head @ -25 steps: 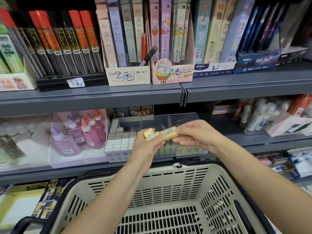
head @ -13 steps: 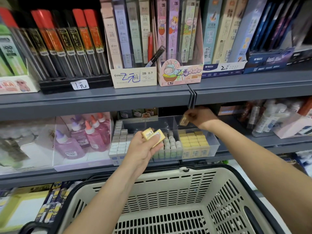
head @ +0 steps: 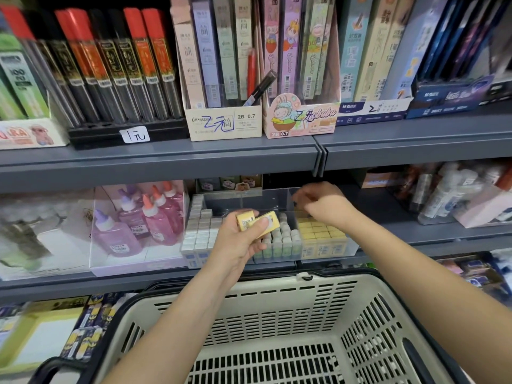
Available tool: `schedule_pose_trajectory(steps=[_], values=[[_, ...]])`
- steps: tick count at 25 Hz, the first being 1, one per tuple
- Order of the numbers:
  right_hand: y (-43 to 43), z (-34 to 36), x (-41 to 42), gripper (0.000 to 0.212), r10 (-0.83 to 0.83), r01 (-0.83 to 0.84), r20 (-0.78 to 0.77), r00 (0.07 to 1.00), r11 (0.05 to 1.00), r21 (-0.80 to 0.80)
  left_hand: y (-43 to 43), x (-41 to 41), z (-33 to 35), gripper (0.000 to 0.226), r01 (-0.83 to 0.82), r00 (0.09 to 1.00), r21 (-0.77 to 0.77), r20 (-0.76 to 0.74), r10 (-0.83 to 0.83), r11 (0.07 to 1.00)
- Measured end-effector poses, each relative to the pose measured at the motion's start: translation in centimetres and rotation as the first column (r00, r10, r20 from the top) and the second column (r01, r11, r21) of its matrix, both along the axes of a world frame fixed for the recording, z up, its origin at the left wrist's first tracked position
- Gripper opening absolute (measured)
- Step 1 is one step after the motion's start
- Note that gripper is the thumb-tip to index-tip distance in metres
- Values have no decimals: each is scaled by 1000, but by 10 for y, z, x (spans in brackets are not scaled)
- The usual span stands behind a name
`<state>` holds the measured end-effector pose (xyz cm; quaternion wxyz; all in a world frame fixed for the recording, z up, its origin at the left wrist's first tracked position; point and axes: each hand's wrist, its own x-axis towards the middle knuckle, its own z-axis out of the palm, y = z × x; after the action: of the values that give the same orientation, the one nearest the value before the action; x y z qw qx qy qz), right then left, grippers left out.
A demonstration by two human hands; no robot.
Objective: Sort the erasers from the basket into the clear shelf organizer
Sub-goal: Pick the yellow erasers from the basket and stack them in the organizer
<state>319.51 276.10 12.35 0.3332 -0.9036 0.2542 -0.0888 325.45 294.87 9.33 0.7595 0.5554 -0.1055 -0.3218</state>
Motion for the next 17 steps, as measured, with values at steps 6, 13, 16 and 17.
schedule_pose_trajectory(steps=[6, 13, 16, 17], values=[[39, 15, -22, 29, 89, -12, -118, 989, 842, 540, -11, -11, -1, 26, 90, 990, -11, 111, -88, 996], [22, 16, -32, 12, 15, -80, 102, 995, 732, 676, -15, -15, 4, 18, 74, 997, -25, -4, -74, 997], [16, 16, -35, 13, -22, -80, 143, 989, 737, 671, -15, -15, 4, 16, 55, 998, -22, 12, -54, 998], [10, 17, -34, 15, -71, -60, 172, 983, 754, 655, -14, -14, 5, 14, 36, 999, -20, 6, -35, 999]])
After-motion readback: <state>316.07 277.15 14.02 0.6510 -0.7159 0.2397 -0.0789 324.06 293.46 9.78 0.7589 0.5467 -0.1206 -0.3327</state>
